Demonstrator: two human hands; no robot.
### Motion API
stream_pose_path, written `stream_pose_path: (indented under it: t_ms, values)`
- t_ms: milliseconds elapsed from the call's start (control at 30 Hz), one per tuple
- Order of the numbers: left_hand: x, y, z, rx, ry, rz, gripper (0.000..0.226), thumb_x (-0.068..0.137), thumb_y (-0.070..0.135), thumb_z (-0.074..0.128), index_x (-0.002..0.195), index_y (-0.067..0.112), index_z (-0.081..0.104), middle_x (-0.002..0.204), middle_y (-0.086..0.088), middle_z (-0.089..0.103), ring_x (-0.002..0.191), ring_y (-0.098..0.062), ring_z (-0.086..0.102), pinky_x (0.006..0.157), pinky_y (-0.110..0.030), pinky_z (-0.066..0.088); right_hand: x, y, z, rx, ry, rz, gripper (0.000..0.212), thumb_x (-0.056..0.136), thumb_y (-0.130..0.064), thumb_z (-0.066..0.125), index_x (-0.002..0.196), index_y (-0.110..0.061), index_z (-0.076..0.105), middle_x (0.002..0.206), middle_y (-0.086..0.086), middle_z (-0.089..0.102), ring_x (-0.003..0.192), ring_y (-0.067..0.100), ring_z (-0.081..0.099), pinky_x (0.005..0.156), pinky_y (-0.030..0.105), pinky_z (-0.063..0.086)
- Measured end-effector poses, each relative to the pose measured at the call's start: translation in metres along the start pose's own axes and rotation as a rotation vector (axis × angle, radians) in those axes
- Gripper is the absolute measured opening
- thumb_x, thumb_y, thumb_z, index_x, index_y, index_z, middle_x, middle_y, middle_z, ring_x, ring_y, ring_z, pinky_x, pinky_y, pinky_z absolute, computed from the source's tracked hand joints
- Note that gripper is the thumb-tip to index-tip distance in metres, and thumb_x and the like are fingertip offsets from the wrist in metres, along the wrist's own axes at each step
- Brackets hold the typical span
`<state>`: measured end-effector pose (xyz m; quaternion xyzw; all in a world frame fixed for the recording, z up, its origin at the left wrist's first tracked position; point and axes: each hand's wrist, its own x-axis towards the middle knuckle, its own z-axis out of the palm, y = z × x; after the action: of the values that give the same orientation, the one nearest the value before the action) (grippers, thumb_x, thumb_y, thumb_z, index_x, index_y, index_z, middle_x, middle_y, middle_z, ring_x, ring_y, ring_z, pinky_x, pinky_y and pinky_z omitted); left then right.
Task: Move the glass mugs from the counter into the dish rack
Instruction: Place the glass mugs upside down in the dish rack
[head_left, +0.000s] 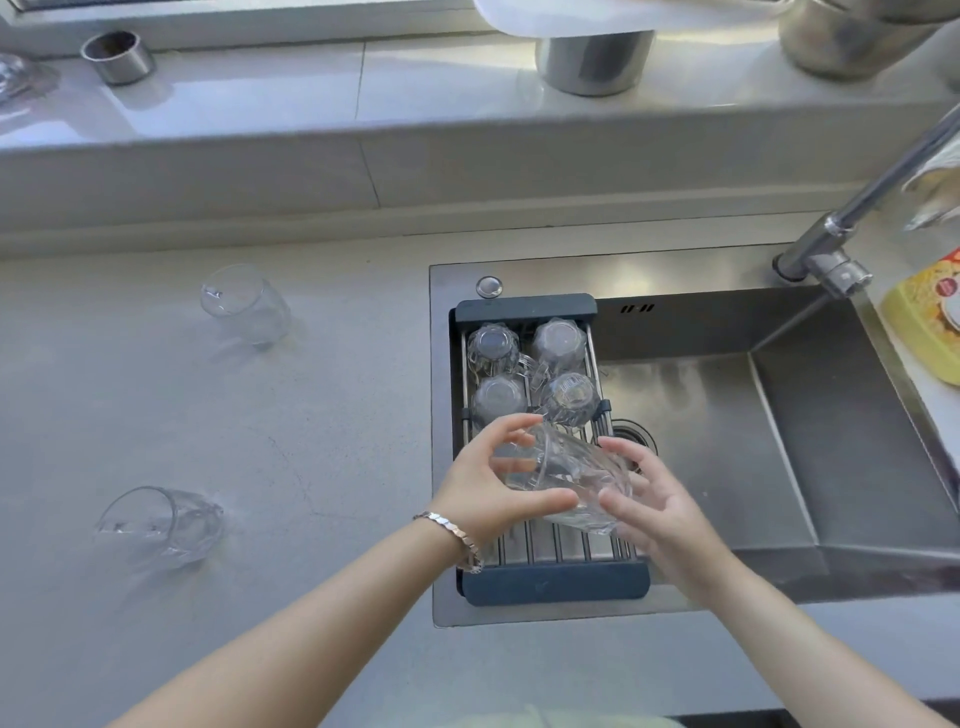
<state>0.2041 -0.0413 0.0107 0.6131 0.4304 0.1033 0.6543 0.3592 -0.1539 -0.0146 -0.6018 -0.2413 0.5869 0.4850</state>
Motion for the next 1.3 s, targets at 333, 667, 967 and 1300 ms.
stream_pose_path:
  t_ms: [333,667,967,1300]
  values:
    - [0.035,-0.039,-0.007,0.91,-0.15,0.087,0.07,0.081,0.039,0.066,0.141,0.024,0.033,0.15,0.0,0.032,0.136,-0.018,0.034,0.113,-0.037,0.034,0.011,-0.005,-0.01,-0.605,0.364,-0.126,0.05,0.063,-0.014,0.082,0.101,-0.037,0.058,0.107,-0.008,0.056,0.09,-0.011,0.052,0.076,0.005,0.039]
    - [0.062,-0.083,-0.019,1.351,-0.043,0.207,0.068,0.017,0.02,0.093,0.081,0.026,0.072,0.086,0.006,0.075,0.066,-0.012,0.071,0.046,-0.022,0.053,0.06,0.006,-0.003,-1.288,0.278,-0.076,0.063,0.071,-0.036,0.07,0.128,-0.023,0.048,0.123,0.006,0.048,0.11,0.029,0.049,0.085,0.036,0.046]
    - [0.063,-0.081,-0.019,1.387,-0.098,0.274,0.058,0.024,0.045,0.092,0.075,0.025,0.073,0.086,0.006,0.076,0.075,-0.01,0.072,0.049,-0.021,0.055,0.068,0.031,0.003,-1.491,0.16,-0.077,0.058,0.072,-0.026,0.075,0.125,-0.022,0.05,0.129,0.006,0.047,0.11,0.03,0.046,0.074,0.039,0.052]
    - [0.047,-0.081,-0.015,1.248,-0.09,0.088,0.055,0.097,0.02,0.043,0.147,0.022,0.019,0.16,0.002,0.011,0.145,-0.02,0.018,0.111,-0.038,0.028,0.06,0.039,0.022,-1.261,0.242,-0.21,0.046,0.067,-0.003,0.076,0.11,-0.008,0.062,0.123,0.019,0.055,0.121,0.038,0.047,0.098,0.051,0.045]
